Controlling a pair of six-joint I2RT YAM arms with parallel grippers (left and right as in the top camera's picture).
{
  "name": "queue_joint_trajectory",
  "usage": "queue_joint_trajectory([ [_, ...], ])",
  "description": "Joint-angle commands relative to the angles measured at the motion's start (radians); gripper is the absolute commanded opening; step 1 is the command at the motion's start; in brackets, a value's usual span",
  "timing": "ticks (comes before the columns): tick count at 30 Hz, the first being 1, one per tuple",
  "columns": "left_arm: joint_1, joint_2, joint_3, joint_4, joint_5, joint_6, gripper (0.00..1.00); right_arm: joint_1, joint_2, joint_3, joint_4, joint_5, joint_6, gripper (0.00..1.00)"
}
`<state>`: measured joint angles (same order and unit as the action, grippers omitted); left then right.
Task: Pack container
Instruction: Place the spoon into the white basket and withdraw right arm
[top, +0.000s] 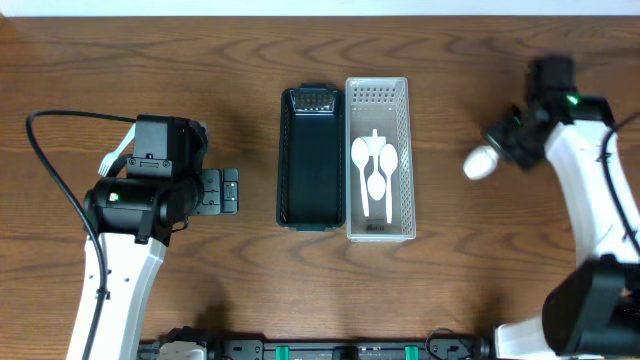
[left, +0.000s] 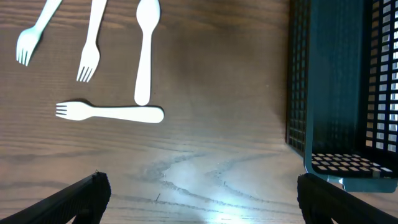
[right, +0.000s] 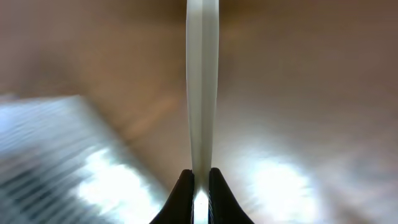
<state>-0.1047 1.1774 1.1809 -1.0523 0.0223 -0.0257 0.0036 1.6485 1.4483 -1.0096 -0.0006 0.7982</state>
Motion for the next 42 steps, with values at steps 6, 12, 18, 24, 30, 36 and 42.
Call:
queue_joint_trajectory([
  [6,0.005,0.005,0.018,-0.006,-0.008,-0.001,0.98,0.326,0.006,0.114,0.030,-0.008,-0.014,0.02],
  [12,0.005,0.005,0.018,-0.006,-0.008,-0.001,0.98,0.449,0.147,0.113,0.024,-0.012,-0.118,0.01],
  [18,0.005,0.005,0.018,-0.006,-0.008,-0.001,0.98,0.494,0.299,0.113,0.029,-0.011,-0.268,0.03],
  [24,0.005,0.005,0.018,-0.006,-0.008,-0.001,0.98,0.495,0.408,0.113,0.002,-0.016,-0.338,0.06],
  [30,0.005,0.005,0.018,-0.006,-0.008,-0.001,0.98,0.492,0.397,0.145,0.013,-0.008,-0.445,0.38],
  [36,0.005,0.003,0.024,-0.040,-0.008,0.000,0.98,0.465,0.367,0.342,-0.084,0.005,-0.523,0.59],
  [42,0.005,0.037,0.166,-0.183,-0.010,0.021,0.98,0.377,0.306,0.562,-0.172,0.050,-0.522,0.66],
])
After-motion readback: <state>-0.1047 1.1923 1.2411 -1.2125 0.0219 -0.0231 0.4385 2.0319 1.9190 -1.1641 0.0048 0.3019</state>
